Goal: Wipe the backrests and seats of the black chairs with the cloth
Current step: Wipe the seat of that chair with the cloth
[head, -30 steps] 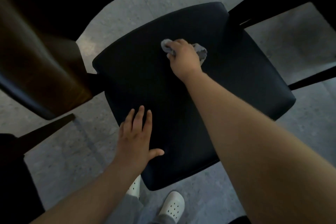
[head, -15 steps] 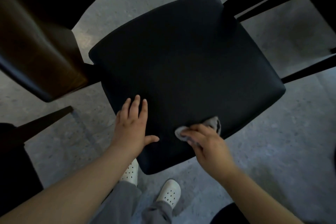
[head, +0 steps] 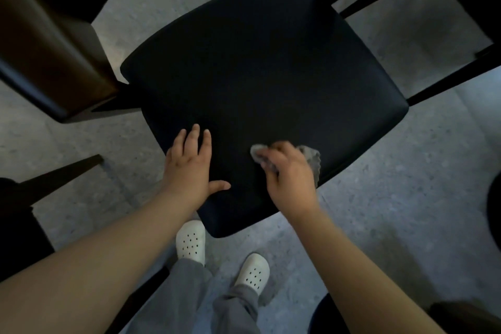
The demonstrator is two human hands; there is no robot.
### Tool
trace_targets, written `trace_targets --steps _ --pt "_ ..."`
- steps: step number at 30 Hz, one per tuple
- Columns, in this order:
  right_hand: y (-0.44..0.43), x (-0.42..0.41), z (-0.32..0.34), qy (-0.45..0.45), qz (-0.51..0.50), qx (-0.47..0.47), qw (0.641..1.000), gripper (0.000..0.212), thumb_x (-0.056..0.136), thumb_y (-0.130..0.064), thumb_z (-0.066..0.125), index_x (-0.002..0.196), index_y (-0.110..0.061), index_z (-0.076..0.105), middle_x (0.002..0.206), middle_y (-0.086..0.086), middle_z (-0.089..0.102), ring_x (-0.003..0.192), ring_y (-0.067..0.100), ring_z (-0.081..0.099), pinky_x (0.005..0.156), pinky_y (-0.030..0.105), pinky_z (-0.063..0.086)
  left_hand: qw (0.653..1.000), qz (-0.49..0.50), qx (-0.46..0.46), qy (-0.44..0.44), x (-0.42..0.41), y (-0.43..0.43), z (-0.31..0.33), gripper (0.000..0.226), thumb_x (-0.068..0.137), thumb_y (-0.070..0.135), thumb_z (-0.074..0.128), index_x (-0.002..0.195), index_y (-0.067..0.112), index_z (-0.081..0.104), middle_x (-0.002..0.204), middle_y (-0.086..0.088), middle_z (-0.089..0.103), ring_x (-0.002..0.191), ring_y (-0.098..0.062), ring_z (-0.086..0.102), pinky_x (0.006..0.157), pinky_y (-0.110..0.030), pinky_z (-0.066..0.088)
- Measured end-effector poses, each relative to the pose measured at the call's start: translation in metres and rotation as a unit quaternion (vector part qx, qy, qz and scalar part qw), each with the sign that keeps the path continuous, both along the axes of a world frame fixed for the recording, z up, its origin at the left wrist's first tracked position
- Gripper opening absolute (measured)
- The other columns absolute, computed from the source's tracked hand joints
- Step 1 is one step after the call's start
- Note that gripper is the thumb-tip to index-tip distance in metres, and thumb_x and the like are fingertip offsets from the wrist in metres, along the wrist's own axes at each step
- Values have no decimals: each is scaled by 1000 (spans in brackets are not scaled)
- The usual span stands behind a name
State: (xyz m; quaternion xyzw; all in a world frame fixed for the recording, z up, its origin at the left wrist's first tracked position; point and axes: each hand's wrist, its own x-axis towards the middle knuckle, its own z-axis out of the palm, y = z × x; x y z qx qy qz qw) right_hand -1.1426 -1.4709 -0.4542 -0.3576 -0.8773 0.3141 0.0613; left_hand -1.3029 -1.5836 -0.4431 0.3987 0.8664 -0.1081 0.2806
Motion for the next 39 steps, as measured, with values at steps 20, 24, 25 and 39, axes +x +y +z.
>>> trace_targets --steps 20,24,25,39 --pt "-52 41 33 -12 -202 -164 966 20 95 -17 60 111 -23 70 100 -12 59 87 -6 53 74 5 42 986 41 114 -118 11 -31 31 79 92 41 61 155 24 17 158 -1 18 144 -21 24 115 -33 30" --pt "-47 43 72 13 -236 -149 960 19 95 -19 60 110 -25 69 100 -13 59 88 -6 55 69 0 40 974 79 134 -163 12 -47 64 62 94 36 60 149 19 36 144 -2 42 126 -17 47 103 -30 43" --pt "-47 43 83 10 -229 -146 962 18 96 -19 59 110 -25 69 100 -13 59 88 -6 55 69 2 40 972 84 136 -169 13 -50 74 59 94 35 61 146 19 40 140 -1 47 123 -16 50 100 -30 44" --pt "-76 69 263 53 -256 -144 954 19 94 -22 62 111 -27 67 99 -13 62 84 -7 55 61 4 39 955 110 186 -202 48 -91 253 43 94 37 59 136 29 50 125 12 52 109 -2 53 90 -22 47"
